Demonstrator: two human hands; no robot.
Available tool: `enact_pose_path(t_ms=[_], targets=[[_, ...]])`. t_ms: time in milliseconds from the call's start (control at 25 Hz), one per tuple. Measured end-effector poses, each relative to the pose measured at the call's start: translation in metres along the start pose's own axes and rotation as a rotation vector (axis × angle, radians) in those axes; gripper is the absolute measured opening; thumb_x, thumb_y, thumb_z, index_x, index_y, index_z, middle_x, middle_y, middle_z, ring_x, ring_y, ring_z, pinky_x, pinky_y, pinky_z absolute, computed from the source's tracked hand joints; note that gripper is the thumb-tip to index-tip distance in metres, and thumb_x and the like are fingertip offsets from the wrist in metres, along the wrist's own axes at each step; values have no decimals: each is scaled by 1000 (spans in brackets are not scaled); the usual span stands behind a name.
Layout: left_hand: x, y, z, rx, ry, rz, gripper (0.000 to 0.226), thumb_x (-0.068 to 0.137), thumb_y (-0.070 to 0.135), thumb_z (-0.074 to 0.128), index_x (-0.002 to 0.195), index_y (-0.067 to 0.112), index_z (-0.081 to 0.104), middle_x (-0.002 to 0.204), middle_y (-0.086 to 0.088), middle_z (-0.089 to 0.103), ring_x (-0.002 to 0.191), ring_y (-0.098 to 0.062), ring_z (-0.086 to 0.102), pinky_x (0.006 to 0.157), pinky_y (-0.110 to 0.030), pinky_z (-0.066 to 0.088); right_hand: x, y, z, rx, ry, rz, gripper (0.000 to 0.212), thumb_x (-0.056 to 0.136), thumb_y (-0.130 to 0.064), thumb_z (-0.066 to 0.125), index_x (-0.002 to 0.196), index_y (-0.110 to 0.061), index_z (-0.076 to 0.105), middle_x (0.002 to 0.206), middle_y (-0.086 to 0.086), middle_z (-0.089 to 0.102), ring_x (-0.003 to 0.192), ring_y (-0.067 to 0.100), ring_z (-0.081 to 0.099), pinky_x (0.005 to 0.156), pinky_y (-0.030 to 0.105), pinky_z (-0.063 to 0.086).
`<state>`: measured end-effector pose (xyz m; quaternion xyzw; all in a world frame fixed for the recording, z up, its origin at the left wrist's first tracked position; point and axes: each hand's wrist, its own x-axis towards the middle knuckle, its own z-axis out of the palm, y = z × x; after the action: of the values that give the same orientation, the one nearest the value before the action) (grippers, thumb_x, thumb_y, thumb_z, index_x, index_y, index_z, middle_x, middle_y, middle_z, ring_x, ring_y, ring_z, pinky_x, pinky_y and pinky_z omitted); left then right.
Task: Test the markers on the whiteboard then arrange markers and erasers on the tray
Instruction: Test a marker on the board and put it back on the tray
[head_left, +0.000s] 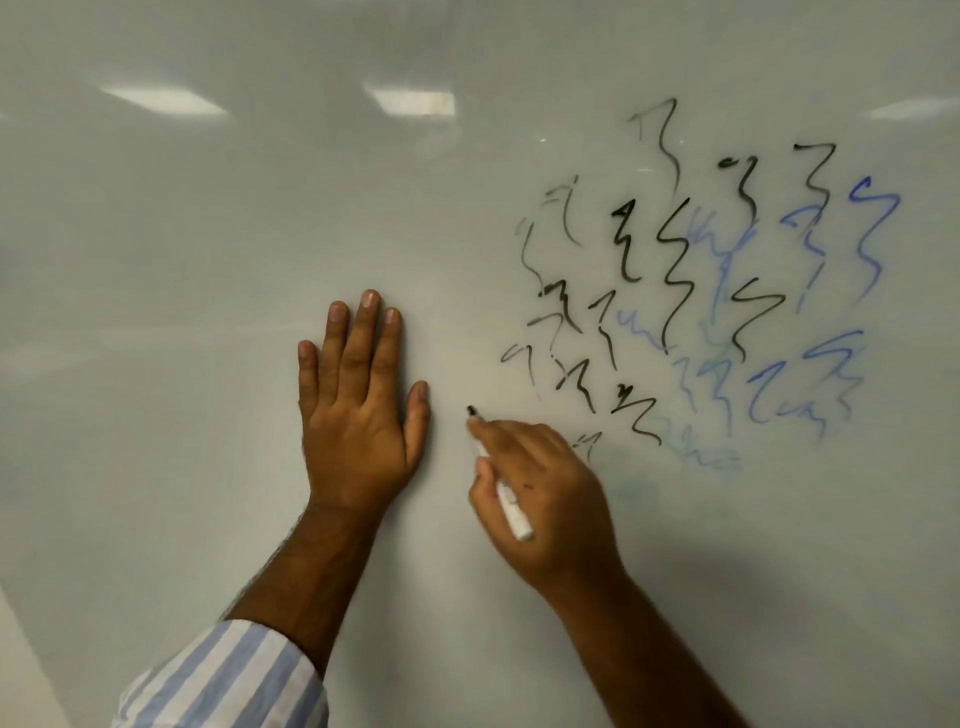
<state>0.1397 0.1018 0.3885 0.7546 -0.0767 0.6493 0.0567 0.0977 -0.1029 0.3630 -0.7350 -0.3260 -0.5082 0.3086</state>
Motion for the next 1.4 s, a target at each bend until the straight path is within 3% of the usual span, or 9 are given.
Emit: enact_pose_path(t_ms=[320, 480, 600, 720, 880, 1040, 1120, 1240, 1400], targets=[[-14, 1, 2, 5, 0, -7, 67, 107, 36, 49, 166, 10, 28, 173, -12, 24, 163, -31, 14, 131, -58, 13, -44, 26, -43, -125, 82, 211, 32, 99, -25, 56, 112, -11, 81, 101, -2, 78, 90, 14, 70, 79, 30, 60], [-19, 2, 3, -9, 0, -10, 68, 106, 34, 52, 165, 9, 30, 173, -12, 25, 163, -33, 16, 131, -59, 15, -64, 49, -50, -156, 280, 288, 29, 102, -12, 56, 119, -2, 76, 106, 6, 77, 91, 24, 69, 83, 36, 57], [-20, -1, 4, -9, 4, 12, 68, 105, 33, 54, 164, 7, 33, 172, -13, 26, 162, -33, 18, 130, -60, 15, -78, 47, -41, -202, 170, 241, 32, 106, -19, 52, 119, -3, 76, 104, 5, 76, 92, 22, 68, 85, 29, 55], [-25, -1, 3, -21, -4, 39, 65, 105, 27, 53, 164, 7, 33, 173, -13, 24, 163, -30, 17, 131, -59, 15, -90, 54, -48, -256, 288, 330, 27, 102, -11, 56, 113, 0, 78, 99, 7, 77, 85, 24, 67, 79, 33, 55], [-28, -1, 3, -49, 5, 73, 60, 104, 10, 49, 163, 8, 36, 172, -13, 29, 162, -29, 21, 131, -54, 14, -91, 33, -40, -91, 32, 241, 28, 101, -22, 58, 113, -9, 79, 104, -2, 77, 93, 19, 72, 85, 25, 56], [-30, -1, 0, -92, 25, 88, 65, 95, -7, 46, 159, 6, 44, 169, -12, 34, 161, -28, 26, 131, -54, 17, -47, 18, -23, -40, 43, 113, 34, 106, -24, 60, 132, -7, 72, 123, 1, 75, 107, 19, 70, 94, 30, 58], [-31, -2, -1, -116, 20, 105, 66, 94, -10, 46, 157, 5, 46, 168, -12, 36, 161, -28, 26, 131, -53, 18, -20, 16, -16, -89, -27, 16, 36, 107, -28, 58, 136, -10, 70, 128, 1, 75, 108, 21, 71, 90, 38, 59], [-32, -1, -3, -138, 19, 99, 69, 90, -15, 48, 156, 7, 49, 166, -10, 39, 159, -29, 29, 130, -54, 21, -7, 21, -22, -142, 8, 29, 36, 107, -29, 58, 136, -13, 71, 126, -1, 76, 104, 22, 71, 82, 44, 57], [-34, 0, -5, -159, 18, 100, 69, 90, -19, 48, 152, 11, 55, 164, -7, 43, 158, -28, 33, 130, -51, 23, -35, 22, -37, -207, -55, 118, 32, 101, -31, 59, 123, -17, 78, 110, -5, 80, 92, 17, 72, 74, 41, 58]])
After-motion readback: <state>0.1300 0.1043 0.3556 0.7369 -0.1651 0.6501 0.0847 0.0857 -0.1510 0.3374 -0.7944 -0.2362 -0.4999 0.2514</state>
